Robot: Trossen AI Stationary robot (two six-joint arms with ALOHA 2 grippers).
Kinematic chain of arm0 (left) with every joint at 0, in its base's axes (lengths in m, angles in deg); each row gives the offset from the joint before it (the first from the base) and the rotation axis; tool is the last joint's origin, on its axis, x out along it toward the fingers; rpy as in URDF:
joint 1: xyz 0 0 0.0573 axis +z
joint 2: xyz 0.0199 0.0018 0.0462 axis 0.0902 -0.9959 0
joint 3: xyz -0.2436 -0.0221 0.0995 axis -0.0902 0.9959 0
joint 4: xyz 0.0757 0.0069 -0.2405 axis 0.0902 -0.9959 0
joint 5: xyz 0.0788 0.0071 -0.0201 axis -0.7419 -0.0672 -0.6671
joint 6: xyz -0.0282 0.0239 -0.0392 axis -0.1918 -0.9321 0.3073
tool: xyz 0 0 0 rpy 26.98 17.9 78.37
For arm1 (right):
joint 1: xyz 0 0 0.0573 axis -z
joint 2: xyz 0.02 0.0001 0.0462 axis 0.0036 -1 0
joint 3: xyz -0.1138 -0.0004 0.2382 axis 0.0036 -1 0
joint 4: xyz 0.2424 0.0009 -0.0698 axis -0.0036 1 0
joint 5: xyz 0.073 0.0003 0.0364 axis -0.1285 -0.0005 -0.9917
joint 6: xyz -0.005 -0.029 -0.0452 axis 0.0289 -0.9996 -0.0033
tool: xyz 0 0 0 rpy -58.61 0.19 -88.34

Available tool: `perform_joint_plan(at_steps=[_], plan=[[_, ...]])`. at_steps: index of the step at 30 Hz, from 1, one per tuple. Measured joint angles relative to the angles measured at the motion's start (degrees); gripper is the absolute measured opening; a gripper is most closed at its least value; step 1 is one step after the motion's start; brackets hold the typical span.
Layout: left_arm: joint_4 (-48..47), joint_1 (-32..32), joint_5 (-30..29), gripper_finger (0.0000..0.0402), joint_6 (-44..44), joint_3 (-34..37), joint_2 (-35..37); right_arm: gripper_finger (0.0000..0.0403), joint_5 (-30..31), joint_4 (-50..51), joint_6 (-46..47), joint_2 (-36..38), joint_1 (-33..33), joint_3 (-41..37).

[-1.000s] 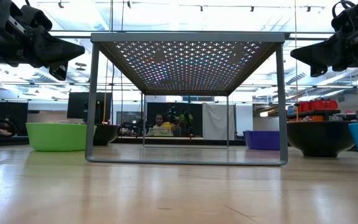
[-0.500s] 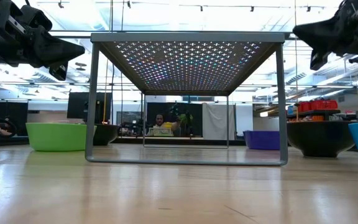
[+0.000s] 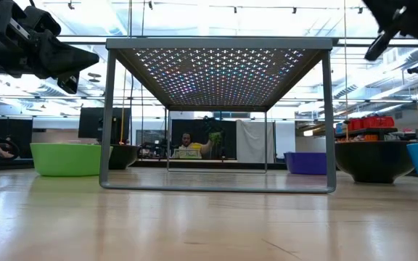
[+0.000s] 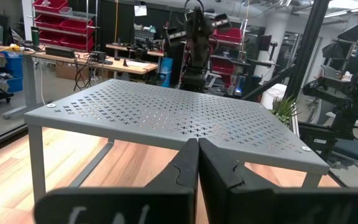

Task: Pick & Place Mini bowls
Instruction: Put the dark blue bowl on the shelf

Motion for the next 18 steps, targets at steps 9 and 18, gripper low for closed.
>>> perform_joint_plan(at_steps=[9, 18], plan=[[0.0, 0.0, 0.0, 0.0014, 0.0, 0.0, 0.0, 0.0027, 0.0, -15.7, 1.0, 0.0, 0.0, 0.0], [0.0, 0.0, 0.0, 0.0014, 0.0, 0.0, 0.0, 0.0027, 3.4, -21.5, -3.0, -0.1, 0.0, 5.0]])
